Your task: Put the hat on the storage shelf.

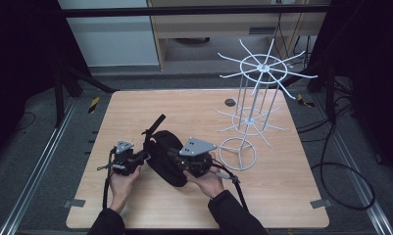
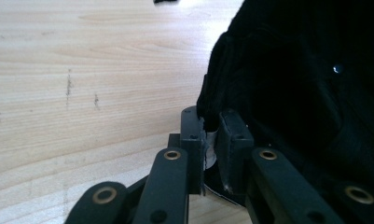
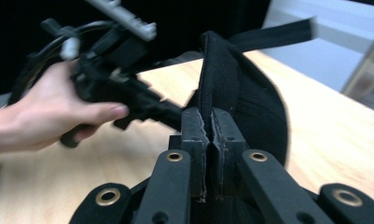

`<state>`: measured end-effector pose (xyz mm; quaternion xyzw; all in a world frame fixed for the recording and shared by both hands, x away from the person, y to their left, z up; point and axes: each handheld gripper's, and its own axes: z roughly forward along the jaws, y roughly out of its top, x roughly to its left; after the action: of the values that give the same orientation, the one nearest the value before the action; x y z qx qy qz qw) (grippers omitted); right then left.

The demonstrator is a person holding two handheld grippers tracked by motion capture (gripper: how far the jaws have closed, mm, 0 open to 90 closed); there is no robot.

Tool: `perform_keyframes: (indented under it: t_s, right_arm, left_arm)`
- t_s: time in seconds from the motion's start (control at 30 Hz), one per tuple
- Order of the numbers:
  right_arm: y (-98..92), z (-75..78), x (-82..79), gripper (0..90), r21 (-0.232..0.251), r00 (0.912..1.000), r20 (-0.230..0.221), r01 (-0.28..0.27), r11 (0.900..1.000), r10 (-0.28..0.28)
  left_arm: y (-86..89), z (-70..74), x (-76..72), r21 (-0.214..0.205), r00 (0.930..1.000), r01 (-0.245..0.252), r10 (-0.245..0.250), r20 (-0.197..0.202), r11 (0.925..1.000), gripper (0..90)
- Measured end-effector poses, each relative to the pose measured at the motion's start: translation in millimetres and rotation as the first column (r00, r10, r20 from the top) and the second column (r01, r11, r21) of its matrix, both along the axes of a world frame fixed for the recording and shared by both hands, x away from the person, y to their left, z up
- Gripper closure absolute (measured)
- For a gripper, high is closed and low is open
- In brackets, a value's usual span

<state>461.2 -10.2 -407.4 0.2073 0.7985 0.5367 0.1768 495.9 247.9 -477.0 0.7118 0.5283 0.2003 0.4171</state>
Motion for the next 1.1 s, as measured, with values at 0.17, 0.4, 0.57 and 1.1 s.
perform_keyframes:
  t_s: [0.17, 0.4, 0.57, 1.1]
  right_arm:
    - [16.3, -18.5, -10.3, 85.2, -0.049, 0.9943, -0.043, -0.1, 0.9938, 0.098]
    - [28.1, -33.6, -14.1, 84.9, -0.085, 0.9905, -0.077, -0.121, 0.989, 0.114]
    - [31.7, -36.9, -14.0, 84.7, -0.106, 0.9939, -0.074, -0.089, 0.9903, 0.081]
    - [38.8, -39.4, -14.9, 83.6, -0.142, 0.9967, -0.066, -0.057, 0.9882, 0.048]
  left_arm:
    - [4.6, -2.7, 2.4, -0.041, 0.9999, 0.013, -0.013, -0.006, 0.9991, 80.5]
    - [14.1, -4.5, 4.5, -0.102, 0.999, 0.033, -0.036, -0.025, 0.9943, 76.7]
    - [24.9, 1.0, -6.0, -0.116, 0.998, 0.041, -0.046, -0.044, 0.9924, 62.2]
    - [25.5, 41.0, -60.0, -0.161, 0.9918, 0.1, -0.085, 0.095, 0.9819, 45.3]
